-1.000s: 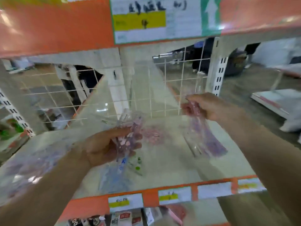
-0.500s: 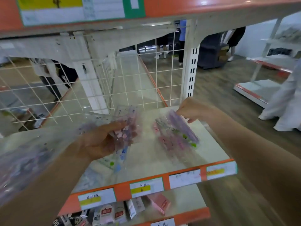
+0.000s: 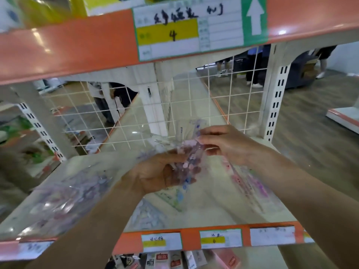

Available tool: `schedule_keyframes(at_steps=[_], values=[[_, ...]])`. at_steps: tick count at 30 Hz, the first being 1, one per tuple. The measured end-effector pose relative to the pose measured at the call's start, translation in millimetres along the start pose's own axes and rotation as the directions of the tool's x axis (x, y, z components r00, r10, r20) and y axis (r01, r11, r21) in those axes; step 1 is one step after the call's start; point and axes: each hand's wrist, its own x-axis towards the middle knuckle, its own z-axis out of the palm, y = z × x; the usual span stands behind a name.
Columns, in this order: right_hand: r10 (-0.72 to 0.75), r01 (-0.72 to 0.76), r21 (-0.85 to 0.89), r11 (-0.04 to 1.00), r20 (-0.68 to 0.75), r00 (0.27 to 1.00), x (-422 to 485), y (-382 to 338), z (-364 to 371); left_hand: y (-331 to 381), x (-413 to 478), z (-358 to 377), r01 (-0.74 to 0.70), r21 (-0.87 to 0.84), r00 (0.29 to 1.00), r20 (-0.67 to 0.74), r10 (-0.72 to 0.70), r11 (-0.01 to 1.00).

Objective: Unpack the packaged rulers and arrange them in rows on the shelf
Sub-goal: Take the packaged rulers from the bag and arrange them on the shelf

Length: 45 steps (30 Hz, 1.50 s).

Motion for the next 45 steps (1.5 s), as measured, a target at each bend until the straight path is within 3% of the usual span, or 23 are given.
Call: schedule_keyframes(at_steps=[6,12,16,26,29,33,35,37,39,41,45], values=[[0.053,-0.054,0.028,0.998,0.032,0.998,8,2,8,3,-6,-6,-0.025,0.019,0.997,-0.070,0.027,1.000],[0.020,-0.018,-0.116,0.993,0.018,1.000,11,8,15,5,-8,-12,-0.066,-0.071,0.992,-0.113,0.057,0.995],[-0.005,-0.009,-0.184,0.983,-0.074,0.997,16,6,21,4,-12,-12,-0.018,0.075,0.997,-0.073,0.023,0.997],[-0.072,0.082,0.062,0.995,-0.150,0.986,14,-4,-5,3,-13,-15,-0.043,-0.009,0.997,-0.063,0.042,0.999],[-0.118,0.187,0.180,0.966,-0.335,0.935,13,-17,-30,6,-16,-14,-0.044,0.016,0.997,-0.070,0.045,0.999],[-0.233,0.370,0.140,0.918,-0.566,0.791,12,-33,-56,7,-20,-11,-0.032,0.082,0.997,-0.072,0.038,0.996],[-0.250,0.316,0.056,0.947,-0.491,0.834,9,-33,-50,6,-20,-6,-0.033,0.109,0.997,-0.063,0.040,0.993],[-0.151,0.143,-0.049,0.988,-0.242,0.958,1,-27,-33,5,-18,0,-0.031,0.138,0.998,-0.045,0.038,0.990],[-0.013,0.011,-0.059,0.998,-0.028,1.000,-3,-18,-19,4,-18,5,-0.021,0.164,0.999,-0.021,0.025,0.986],[-0.016,0.016,-0.015,1.000,0.008,1.000,-5,-14,-12,3,-18,9,-0.011,0.171,1.000,-0.007,0.012,0.985],[-0.057,0.056,-0.011,0.998,-0.129,0.990,-3,-14,-15,2,-18,12,-0.028,0.118,0.999,0.021,0.026,0.993]])
